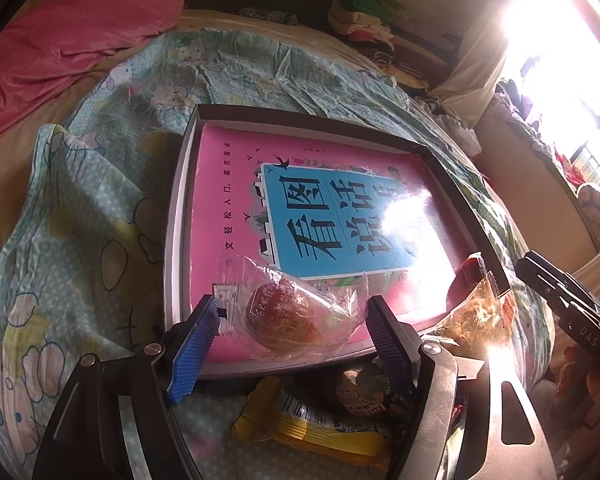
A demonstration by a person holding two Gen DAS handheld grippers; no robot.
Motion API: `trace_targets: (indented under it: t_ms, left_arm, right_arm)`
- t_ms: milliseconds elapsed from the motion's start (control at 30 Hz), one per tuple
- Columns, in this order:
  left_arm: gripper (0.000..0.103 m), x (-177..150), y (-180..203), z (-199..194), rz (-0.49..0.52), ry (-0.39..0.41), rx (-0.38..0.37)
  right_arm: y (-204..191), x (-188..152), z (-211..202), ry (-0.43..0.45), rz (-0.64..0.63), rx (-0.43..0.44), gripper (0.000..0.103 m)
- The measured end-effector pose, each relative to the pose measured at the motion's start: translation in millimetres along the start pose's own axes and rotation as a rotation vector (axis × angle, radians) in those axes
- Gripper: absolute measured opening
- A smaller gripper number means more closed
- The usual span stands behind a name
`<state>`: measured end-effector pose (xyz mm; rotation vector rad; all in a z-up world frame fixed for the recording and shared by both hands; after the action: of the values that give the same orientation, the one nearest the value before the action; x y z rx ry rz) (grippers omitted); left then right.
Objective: Organize snacks
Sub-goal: 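Lower the clear pastry bag into the pink tray and open the left tool, then withdraw both tools from the tray back toward the snack pile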
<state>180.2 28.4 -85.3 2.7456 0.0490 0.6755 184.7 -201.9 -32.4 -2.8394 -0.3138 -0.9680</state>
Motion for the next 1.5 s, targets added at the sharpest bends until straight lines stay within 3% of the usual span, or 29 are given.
trace_targets:
  t_ms: [567,1100,1500]
  left_arm:
    - [0.077,-4,1,-11,0.001,0.011,-0.02]
    - [0.079,5,10,-55,0.019,0.127,-0.03]
    - [0.079,-3,21,-67,0.047,0.137,-0.011]
  right_arm:
    - [-10,0,-12,0.044,-0.017,0.023,0.061]
    - [-24,4,-28,0.096,-0.036,0.065,0.071]
    - [-34,5,-40,0.13,-0.059,0.095,0.075]
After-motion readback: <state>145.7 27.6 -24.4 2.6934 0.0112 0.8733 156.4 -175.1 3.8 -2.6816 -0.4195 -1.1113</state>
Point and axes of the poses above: each gripper's, at about its wrist camera, not at the fingertips, and z roughly the way its jaws point, y to its right, x to its top, the point moved 8 cm from there along z, roughly the way its jaws point, and after that the axes turned 8 degrees about -y, right-handed, at the moved point
